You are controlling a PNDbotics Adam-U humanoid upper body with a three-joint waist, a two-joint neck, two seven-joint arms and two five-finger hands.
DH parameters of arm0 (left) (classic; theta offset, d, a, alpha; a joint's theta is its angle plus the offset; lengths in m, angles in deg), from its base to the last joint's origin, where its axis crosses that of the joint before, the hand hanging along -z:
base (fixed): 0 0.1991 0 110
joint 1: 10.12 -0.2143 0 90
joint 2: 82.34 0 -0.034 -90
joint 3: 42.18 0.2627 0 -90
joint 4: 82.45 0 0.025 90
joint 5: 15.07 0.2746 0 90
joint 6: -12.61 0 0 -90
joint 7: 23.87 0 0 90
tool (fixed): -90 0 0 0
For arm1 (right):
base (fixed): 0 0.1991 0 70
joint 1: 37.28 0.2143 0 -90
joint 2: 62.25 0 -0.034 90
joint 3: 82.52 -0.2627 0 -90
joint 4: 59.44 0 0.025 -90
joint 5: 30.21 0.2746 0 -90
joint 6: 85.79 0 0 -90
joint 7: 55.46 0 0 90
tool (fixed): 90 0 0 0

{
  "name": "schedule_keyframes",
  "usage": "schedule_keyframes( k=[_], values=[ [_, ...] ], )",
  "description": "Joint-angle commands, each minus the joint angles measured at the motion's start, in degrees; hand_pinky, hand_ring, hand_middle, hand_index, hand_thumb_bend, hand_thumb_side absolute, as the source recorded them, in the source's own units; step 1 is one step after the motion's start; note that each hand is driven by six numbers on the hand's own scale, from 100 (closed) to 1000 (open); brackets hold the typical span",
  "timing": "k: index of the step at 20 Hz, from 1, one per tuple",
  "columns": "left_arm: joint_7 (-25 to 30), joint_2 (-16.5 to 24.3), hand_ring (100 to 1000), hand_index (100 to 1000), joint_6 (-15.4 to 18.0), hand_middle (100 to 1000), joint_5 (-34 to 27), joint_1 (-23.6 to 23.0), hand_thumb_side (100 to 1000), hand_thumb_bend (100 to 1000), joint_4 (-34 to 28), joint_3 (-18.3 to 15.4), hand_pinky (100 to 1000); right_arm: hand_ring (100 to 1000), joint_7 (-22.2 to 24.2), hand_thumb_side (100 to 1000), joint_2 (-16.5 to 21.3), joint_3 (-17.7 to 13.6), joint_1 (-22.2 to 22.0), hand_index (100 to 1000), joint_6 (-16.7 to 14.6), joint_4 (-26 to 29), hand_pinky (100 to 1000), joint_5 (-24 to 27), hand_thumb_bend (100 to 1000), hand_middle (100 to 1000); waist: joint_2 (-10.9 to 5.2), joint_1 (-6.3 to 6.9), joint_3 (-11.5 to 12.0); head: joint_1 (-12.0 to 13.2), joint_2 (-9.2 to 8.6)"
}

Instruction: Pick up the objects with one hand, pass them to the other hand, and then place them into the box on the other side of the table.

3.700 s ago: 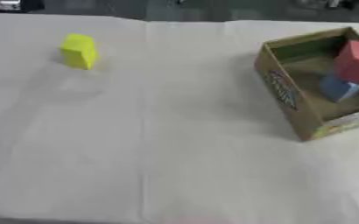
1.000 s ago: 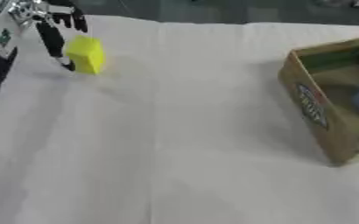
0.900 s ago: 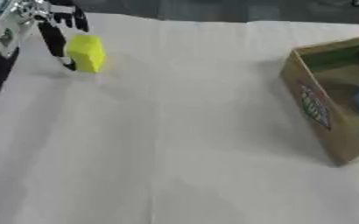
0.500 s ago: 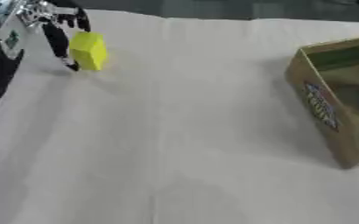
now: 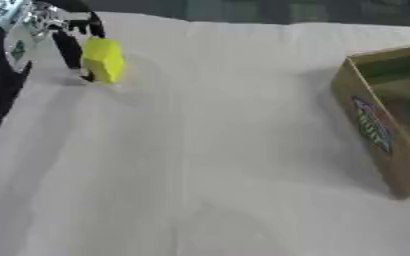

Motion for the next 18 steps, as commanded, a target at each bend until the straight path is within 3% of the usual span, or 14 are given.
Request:
schedule_keyframes(
  k=[1,7,18],
  values=[
    [-0.4,0.5,797,789,-0.1,716,0.3,1.7,100,602,-0.5,-0.5,818,847,0.1,501,1.2,-0.6,0.2,904,0.0,0.7,1000,-0.5,100,861,-0.2,-0.96,-0.2,0.1,-0.82],
    [-1.4,0.3,725,722,-0.2,634,1.2,1.6,100,549,-0.2,-0.4,775,847,0.4,505,1.2,-0.7,0.1,904,-0.3,0.4,1000,-0.4,100,861,-0.23,-0.87,-0.5,0.1,-1.02],
    [-5.2,0.1,660,654,0.3,567,1.8,1.1,100,436,0.3,-0.4,722,848,0.7,508,1.1,-1.0,-0.2,905,-0.5,0.2,1000,-0.1,100,862,-0.36,-0.64,-0.9,0.0,-1.01]
  ],
)
